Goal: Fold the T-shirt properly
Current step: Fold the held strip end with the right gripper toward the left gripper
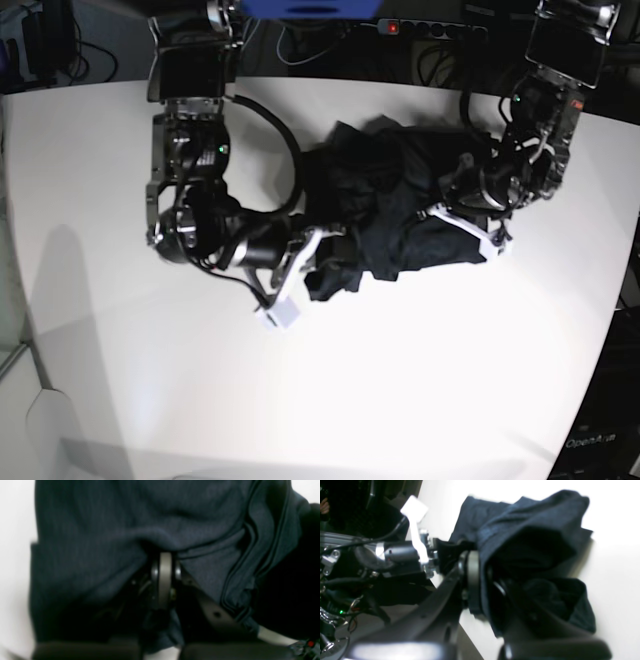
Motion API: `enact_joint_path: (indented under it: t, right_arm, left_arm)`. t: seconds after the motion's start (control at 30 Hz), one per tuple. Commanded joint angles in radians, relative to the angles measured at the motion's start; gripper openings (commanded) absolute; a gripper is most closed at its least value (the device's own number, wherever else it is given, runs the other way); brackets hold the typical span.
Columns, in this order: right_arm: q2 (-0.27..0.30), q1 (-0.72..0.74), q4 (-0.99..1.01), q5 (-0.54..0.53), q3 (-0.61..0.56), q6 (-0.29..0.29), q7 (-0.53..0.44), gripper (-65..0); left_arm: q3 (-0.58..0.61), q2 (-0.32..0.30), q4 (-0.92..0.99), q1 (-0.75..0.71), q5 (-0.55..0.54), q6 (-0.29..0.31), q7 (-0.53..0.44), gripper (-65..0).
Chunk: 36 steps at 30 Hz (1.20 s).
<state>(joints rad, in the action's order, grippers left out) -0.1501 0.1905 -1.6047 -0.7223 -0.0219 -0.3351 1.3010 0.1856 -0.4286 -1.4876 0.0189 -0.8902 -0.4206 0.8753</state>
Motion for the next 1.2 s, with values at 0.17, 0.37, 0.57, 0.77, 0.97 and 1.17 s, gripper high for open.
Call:
enact_joint_path:
  t: [0.17,0.37,0.57,0.77,0.97,1.17]
  right_arm:
    - [-0.007,0.020,-0.015,-0.089,-0.002,0.012,-0.021,-64.8]
    - [-0.007,0.004,-0.015,-0.090,-0.017,0.012,-0.041,-64.8]
    - [-0.007,-0.006,-0.016,-0.090,-0.039,0.012,-0.041,-65.0]
    - [-0.007,-0.006,-0.016,-0.093,-0.068,0.012,-0.062,-65.0]
    - [-0.007,-0.018,-0.013,-0.141,-0.132,0.017,-0.107,-64.9]
    - [-0.007,-0.019,-0.010,-0.139,-0.160,0.017,-0.133,-64.8]
  left_arm:
    - [-0.107,-0.005,-0.060,-0.052,0.019,0.052,-0.008,-65.0]
    - [-0.196,0.023,-0.058,-0.061,0.019,0.153,-0.001,-65.0]
    - [-0.214,0.024,-0.084,-0.072,0.015,0.200,-0.003,-65.0]
    - [-0.283,0.026,-0.193,-0.138,0.016,0.205,-0.008,-65.0]
    - [-0.361,0.024,-0.267,-0.227,0.024,0.205,-0.006,-65.0]
    - [-0.470,0.020,-0.344,-0.305,0.026,0.205,-0.006,-65.0]
